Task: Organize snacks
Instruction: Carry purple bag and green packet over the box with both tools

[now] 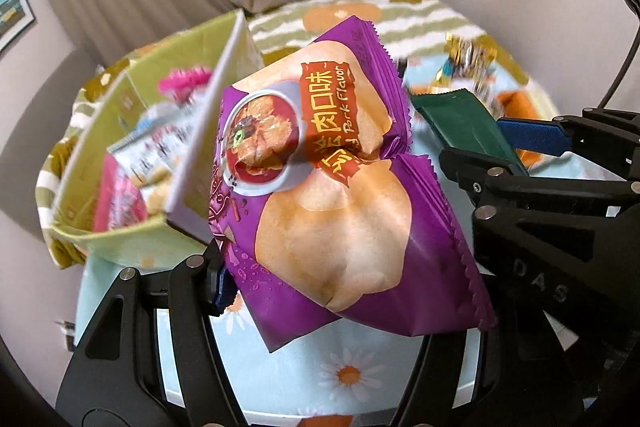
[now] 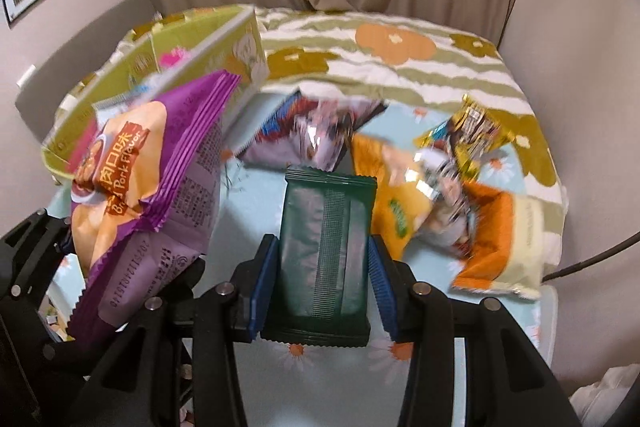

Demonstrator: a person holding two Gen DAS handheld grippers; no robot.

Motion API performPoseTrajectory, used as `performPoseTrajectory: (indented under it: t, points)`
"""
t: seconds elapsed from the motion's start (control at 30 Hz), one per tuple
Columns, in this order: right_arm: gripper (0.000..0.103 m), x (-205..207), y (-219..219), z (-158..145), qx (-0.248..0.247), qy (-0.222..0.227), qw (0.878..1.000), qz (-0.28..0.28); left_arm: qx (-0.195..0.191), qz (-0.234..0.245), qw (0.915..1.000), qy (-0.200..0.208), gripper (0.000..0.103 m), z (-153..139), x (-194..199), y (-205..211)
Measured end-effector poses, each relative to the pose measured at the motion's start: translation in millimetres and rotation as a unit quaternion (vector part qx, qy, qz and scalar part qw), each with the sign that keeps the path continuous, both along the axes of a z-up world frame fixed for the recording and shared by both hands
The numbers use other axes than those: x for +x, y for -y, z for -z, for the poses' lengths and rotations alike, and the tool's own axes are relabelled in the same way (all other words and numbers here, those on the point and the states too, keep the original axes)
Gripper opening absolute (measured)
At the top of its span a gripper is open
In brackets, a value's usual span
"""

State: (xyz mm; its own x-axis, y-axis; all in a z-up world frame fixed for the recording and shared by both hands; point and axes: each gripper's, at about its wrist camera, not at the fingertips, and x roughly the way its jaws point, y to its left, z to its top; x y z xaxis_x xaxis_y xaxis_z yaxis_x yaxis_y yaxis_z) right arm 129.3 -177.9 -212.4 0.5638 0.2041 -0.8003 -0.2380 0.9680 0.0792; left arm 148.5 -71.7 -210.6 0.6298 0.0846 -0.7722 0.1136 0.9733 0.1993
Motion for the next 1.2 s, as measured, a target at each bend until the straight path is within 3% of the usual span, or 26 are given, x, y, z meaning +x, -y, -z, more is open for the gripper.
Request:
performPoseTrajectory:
  t: [0.3,0.6,0.9,1.2]
  points:
    - [0.041,-0.6,12.6,-76.9,0.024,0.049,0.998,-0.036,-0.032,-0.034,0.9970,0.062,0.060,-81.6,12.4,-18.0]
    - [0.041,20.2,-37.2,-119.8,0.066,0.069,0.994,-0.061,-0.030,-0.069,0.9940,0.079,0.060,-122.2,54.7,-101.2]
    - [0.041,68.1,-119.4,-123.4,0.088,0.057,0.993,-0.051,-0.017,-0.066,0.9964,0.051,0.060,-109.5,122.9,-192.7]
    - [0.041,114.4,-172.8,-97.4,0.091,0.018,0.996,-0.018,-0.001,-0.027,0.9996,0.011,0.063,-69.8,196.7,-233.3]
